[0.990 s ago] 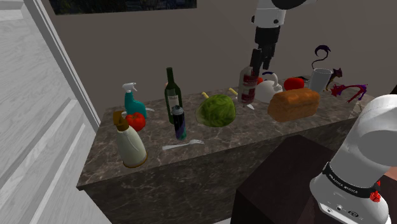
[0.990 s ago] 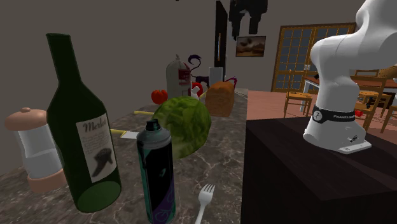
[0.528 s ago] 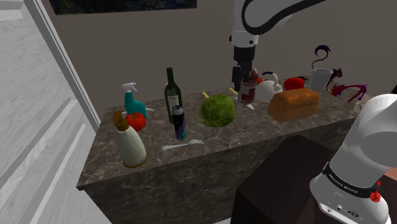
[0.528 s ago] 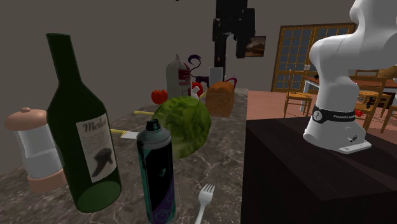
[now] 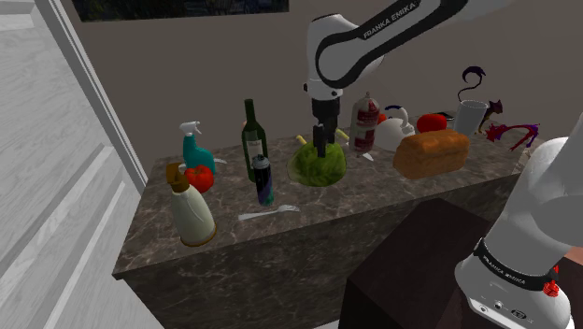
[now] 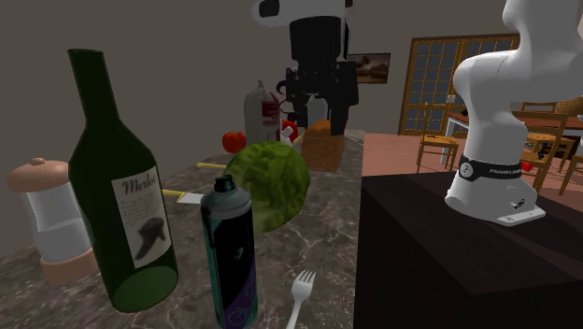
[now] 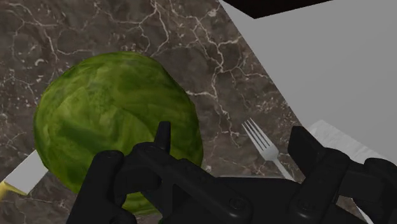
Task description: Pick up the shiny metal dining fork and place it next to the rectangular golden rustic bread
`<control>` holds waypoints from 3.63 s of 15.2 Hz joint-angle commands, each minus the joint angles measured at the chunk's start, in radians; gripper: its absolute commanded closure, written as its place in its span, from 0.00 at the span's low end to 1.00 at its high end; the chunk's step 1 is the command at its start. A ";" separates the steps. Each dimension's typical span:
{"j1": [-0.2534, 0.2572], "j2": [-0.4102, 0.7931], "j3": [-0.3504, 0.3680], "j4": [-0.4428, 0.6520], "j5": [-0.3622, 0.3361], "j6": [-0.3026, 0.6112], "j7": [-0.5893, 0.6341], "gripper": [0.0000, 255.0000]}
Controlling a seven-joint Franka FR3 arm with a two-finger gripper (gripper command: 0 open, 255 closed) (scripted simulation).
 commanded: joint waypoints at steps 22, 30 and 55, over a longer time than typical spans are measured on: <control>0.124 0.630 0.103 0.358 -0.029 0.199 -0.104 0.00; 0.127 0.650 0.101 0.351 -0.031 0.227 -0.102 0.00; 0.511 0.538 -0.224 0.105 -0.688 0.790 0.295 0.00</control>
